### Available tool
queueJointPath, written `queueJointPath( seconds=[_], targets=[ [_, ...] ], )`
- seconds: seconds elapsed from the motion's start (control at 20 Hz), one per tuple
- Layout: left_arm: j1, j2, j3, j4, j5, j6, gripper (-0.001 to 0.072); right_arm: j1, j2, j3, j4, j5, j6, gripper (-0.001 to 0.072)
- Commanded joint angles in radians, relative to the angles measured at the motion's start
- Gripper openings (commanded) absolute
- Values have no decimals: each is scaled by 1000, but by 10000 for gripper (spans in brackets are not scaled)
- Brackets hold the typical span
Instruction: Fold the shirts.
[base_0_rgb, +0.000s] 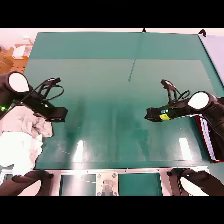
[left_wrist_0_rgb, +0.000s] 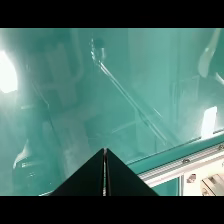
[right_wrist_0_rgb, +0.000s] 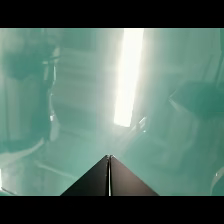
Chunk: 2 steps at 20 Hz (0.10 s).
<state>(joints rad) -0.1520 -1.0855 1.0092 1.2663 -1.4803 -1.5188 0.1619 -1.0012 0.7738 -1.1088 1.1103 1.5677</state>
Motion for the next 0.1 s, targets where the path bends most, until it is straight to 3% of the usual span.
queueJointPath(
  seconds=[0.0, 0.05],
  targets=[
    [-1, 14, -16, 2, 15, -3, 22, 29, 4, -12, 1, -11, 1, 13],
    [-1, 14, -16, 1, 14, -3, 21, 29, 4, -12, 1, -11, 1, 13]
  ],
)
